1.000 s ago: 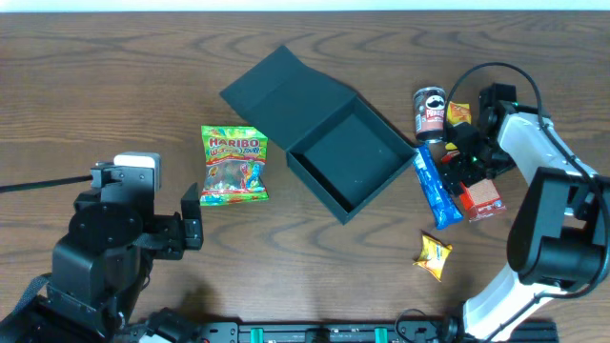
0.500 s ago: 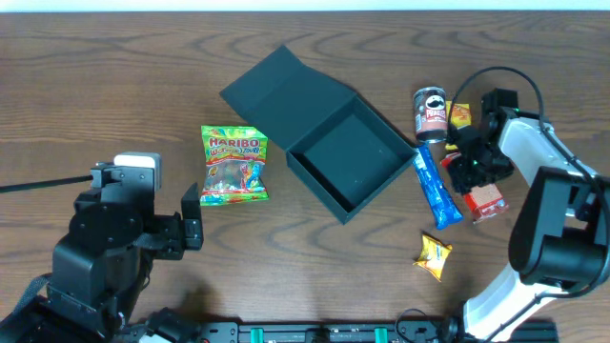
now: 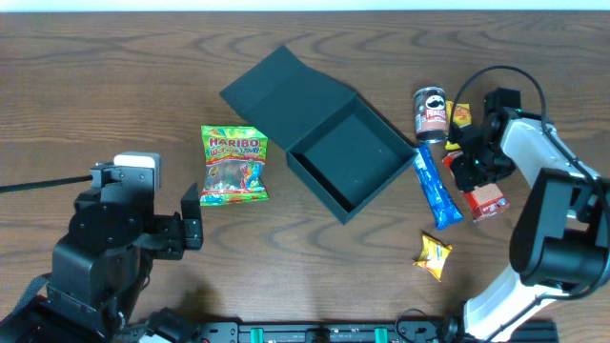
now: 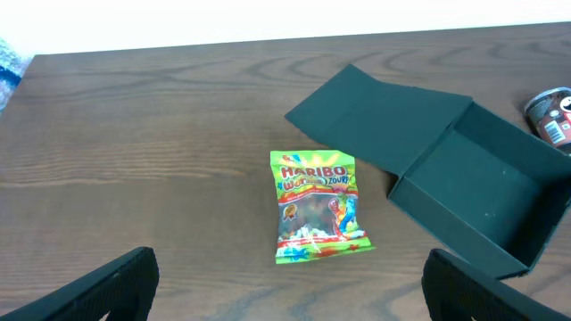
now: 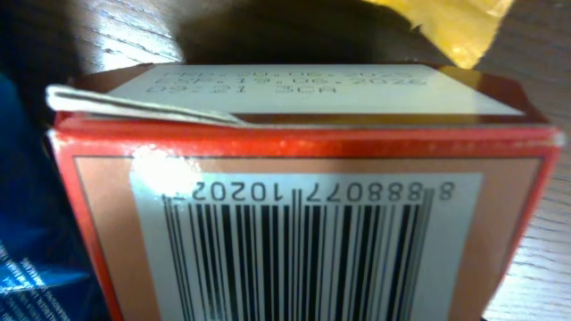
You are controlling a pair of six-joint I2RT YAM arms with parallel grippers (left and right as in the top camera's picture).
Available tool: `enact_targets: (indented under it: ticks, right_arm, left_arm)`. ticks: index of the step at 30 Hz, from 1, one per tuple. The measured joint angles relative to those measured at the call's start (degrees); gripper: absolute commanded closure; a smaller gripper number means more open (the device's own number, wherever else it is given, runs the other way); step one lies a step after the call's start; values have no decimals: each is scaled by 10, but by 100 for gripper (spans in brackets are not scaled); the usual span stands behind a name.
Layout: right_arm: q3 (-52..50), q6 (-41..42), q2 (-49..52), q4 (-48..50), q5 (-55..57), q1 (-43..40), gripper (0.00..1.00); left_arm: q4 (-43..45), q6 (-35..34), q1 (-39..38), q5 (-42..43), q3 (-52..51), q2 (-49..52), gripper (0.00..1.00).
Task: Pack container
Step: 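Lift the red biscuit box and carry it over the black box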
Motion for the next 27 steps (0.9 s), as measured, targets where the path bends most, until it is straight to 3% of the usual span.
enact_targets:
  ticks: [15, 27]
  right_arm:
    - [8, 11, -62, -4, -18, 69, 48]
    - [132, 11, -110, -58, -127, 144, 48]
  left_arm:
    - [0, 0, 0, 0, 0, 0, 5]
    - [0, 0, 0, 0, 0, 0, 5]
